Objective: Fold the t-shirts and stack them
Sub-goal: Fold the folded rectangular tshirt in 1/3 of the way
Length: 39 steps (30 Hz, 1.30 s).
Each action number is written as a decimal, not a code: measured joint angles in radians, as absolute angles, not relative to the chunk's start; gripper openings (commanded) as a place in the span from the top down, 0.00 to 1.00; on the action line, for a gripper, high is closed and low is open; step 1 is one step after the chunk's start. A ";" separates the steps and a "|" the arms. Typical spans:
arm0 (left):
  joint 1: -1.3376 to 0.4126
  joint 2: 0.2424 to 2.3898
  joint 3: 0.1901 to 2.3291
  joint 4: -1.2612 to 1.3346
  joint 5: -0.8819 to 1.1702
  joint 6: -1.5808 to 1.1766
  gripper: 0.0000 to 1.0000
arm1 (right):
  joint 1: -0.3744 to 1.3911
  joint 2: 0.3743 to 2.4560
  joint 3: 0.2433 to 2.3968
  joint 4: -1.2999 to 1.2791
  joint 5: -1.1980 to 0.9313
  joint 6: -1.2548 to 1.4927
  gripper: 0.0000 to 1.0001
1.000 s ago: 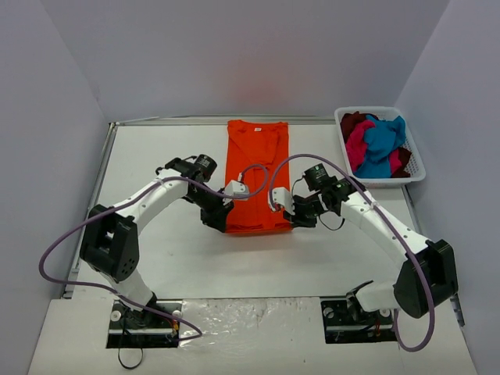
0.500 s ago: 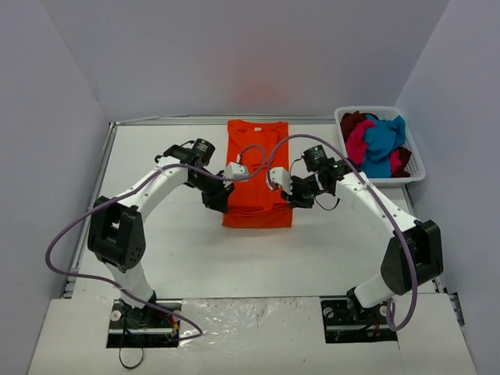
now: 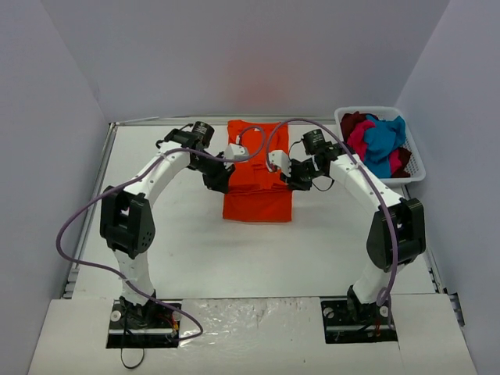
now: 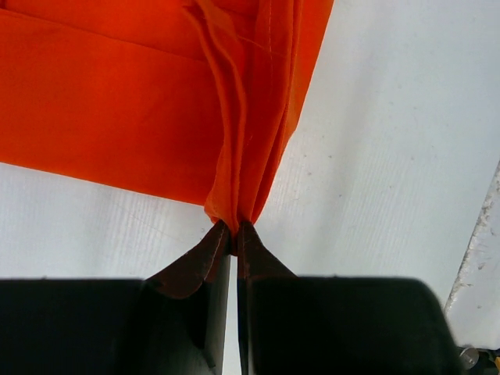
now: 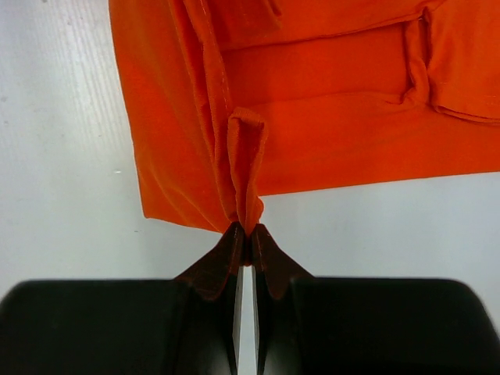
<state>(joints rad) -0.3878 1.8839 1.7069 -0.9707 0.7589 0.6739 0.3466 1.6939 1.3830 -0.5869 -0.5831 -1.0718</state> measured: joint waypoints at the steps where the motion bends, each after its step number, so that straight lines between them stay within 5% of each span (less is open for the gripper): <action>1: -0.385 1.898 1.723 -0.975 0.758 0.675 0.98 | 0.342 1.705 1.395 -0.587 -0.583 -1.076 1.00; 39: -0.318 2.314 2.149 -1.077 0.781 0.734 0.97 | 0.249 2.136 1.737 -0.585 -0.603 -1.105 1.00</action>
